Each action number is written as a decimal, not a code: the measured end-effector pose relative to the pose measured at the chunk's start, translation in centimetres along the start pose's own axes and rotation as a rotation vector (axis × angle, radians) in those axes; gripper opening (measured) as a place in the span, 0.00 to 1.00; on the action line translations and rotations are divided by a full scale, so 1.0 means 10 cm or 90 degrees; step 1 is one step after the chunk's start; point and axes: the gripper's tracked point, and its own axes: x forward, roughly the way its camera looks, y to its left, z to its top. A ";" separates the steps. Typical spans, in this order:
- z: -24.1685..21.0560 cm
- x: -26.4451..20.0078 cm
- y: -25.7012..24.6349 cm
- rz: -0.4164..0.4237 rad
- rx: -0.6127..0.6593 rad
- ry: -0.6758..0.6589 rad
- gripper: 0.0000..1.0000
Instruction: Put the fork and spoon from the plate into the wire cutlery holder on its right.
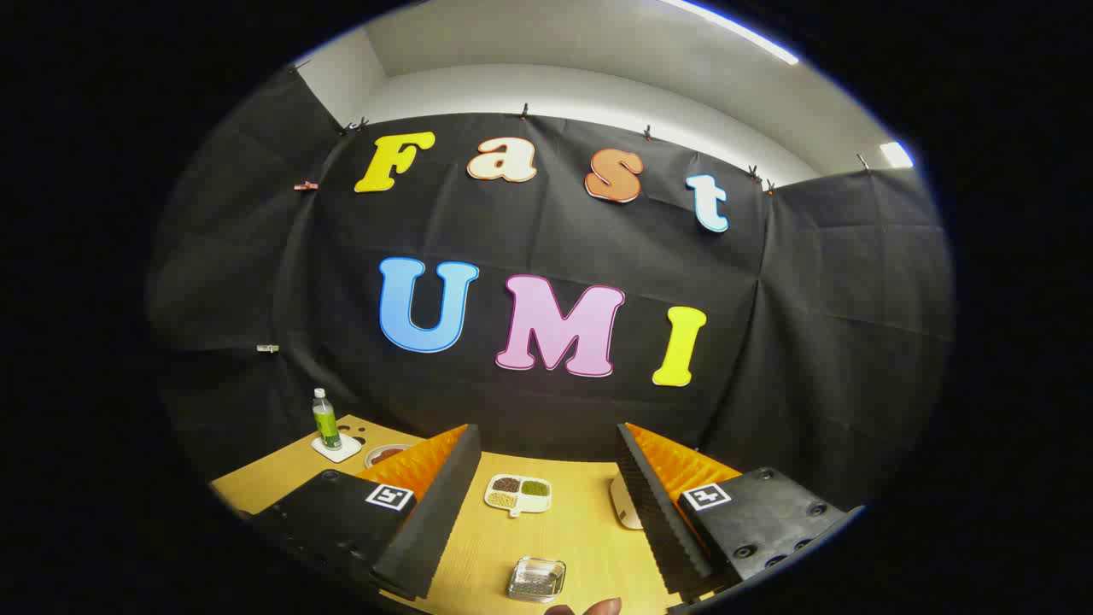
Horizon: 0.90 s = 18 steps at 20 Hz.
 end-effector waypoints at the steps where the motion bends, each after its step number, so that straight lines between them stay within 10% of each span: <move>1: -0.02 0.03 0.02 -0.001 0.000 0.003 0.98; 18: -0.04 0.23 0.35 0.021 -0.029 0.008 0.98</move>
